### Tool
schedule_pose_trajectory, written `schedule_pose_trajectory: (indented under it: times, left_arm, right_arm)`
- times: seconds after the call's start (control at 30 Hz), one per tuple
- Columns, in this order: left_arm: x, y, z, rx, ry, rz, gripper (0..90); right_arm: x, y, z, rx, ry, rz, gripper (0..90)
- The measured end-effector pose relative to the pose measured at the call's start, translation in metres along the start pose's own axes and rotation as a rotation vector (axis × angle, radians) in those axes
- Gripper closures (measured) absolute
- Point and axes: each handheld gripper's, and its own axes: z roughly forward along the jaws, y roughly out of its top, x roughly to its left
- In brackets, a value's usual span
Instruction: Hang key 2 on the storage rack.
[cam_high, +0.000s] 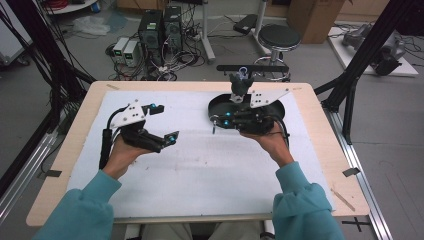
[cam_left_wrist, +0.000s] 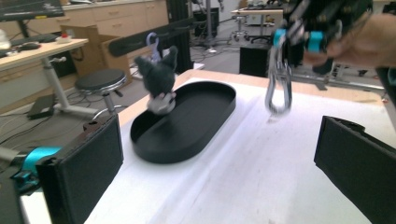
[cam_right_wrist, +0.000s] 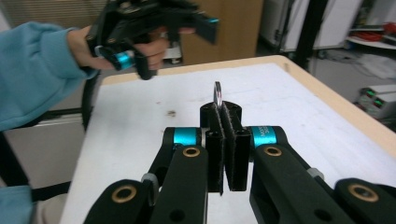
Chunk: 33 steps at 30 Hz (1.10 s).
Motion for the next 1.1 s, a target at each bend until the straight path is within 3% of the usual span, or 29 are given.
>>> schedule_pose_trajectory:
  times: [0.13,0.3,0.5,0.8,0.87,1.1]
  left_arm:
    - [-0.002,-0.02,-0.021,-0.008,0.04,-0.035,1.7]
    - [-0.005,-0.045,-0.047,-0.021,0.119,-0.043,1.7]
    - [-0.013,-0.075,-0.071,-0.05,0.185,-0.055,1.7]
    - [-0.026,-0.113,-0.088,-0.045,0.235,-0.077,1.7]
    - [-0.027,-0.117,-0.089,-0.057,0.241,-0.089,1.7]
    - [-0.027,-0.123,-0.091,-0.122,0.263,-0.074,1.7]
  right_arm:
    - [-0.004,-0.002,-0.007,-0.001,-0.04,0.016,88.9]
    - [-0.009,-0.003,-0.018,0.003,-0.1,0.043,89.0]
    - [-0.02,-0.003,-0.037,-0.009,-0.179,0.055,88.9]
    - [-0.035,0.001,-0.059,0.006,-0.267,0.091,88.9]
    - [-0.039,0.002,-0.063,-0.001,-0.279,0.093,88.9]
    - [-0.052,0.005,-0.073,0.008,-0.33,0.109,88.9]
